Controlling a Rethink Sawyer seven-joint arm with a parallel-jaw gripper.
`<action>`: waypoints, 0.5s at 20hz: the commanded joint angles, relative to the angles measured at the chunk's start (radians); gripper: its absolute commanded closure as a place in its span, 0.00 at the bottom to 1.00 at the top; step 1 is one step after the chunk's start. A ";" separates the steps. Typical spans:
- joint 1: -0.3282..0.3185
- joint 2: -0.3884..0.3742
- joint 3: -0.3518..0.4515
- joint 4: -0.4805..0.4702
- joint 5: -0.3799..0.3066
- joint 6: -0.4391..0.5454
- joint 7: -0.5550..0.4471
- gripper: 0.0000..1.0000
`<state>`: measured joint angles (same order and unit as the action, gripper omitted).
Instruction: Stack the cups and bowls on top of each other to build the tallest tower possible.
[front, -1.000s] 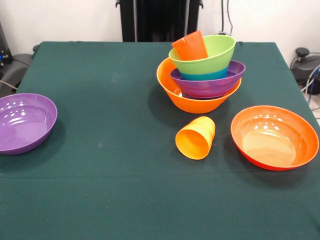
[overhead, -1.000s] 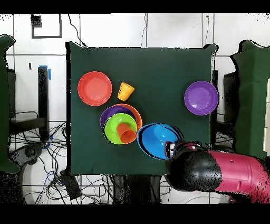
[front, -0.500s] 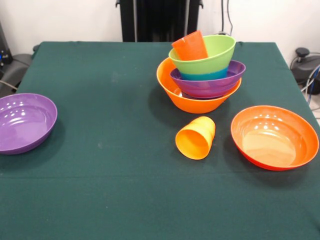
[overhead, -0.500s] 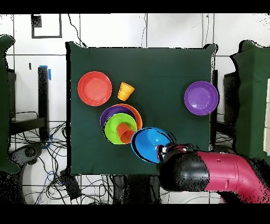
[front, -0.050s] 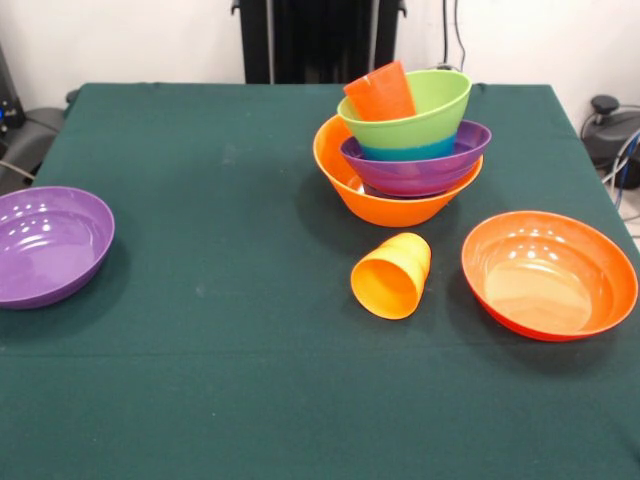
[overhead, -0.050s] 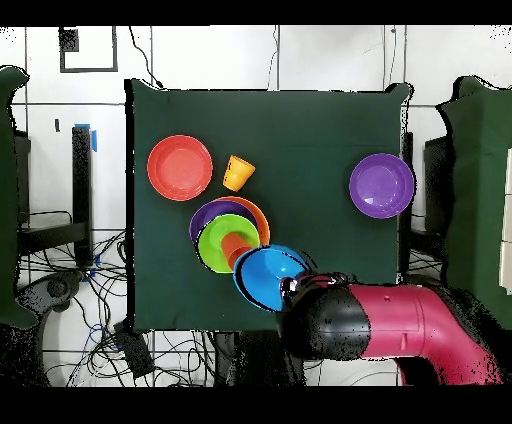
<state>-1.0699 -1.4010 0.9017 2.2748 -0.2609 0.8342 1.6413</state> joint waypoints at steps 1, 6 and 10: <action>0.113 0.056 -0.028 0.070 -0.018 -0.054 0.047 1.00; 0.180 0.097 -0.083 0.063 -0.057 -0.094 0.126 1.00; 0.228 0.140 -0.136 0.047 -0.093 -0.124 0.166 1.00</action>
<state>-0.9146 -1.3617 0.8505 2.2756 -0.2684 0.7922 1.6464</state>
